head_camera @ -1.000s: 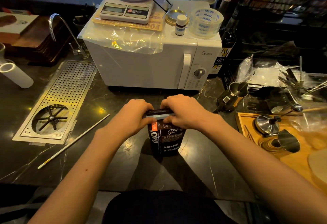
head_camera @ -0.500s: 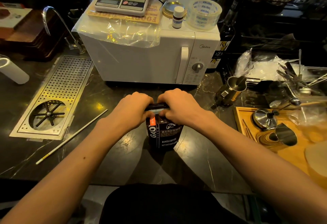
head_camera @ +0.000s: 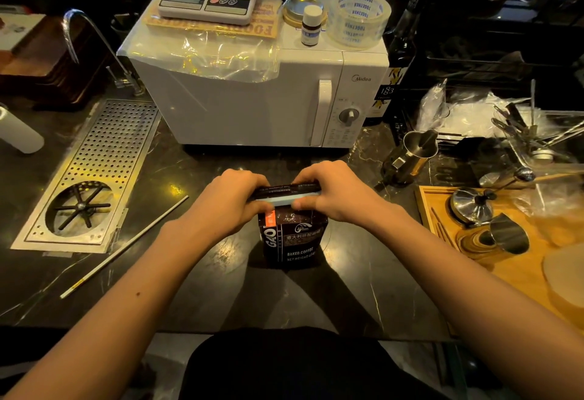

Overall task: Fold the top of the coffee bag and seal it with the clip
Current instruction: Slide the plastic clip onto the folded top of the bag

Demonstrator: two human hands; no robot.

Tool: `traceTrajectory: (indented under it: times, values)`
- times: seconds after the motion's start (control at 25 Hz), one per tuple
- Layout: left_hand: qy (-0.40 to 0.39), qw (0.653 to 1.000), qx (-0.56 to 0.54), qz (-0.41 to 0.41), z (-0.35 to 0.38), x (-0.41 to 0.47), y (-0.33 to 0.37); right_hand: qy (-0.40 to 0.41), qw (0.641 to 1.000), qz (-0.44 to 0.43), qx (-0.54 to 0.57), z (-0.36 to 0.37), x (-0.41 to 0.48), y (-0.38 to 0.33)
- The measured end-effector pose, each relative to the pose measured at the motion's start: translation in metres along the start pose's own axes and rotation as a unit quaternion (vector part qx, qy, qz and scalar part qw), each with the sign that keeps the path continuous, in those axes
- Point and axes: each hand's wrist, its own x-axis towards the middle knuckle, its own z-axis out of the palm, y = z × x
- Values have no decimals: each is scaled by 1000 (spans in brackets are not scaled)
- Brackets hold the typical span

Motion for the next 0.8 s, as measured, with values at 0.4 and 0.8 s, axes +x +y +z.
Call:
traceTrajectory:
  times: [0.4, 0.8]
  values:
    - [170, 877, -423, -153, 45, -12, -15, 162, 943, 72, 282, 32, -16, 32]
    - [201, 628, -729, -184, 81, -13, 8, 234, 799, 105, 544, 66, -29, 28]
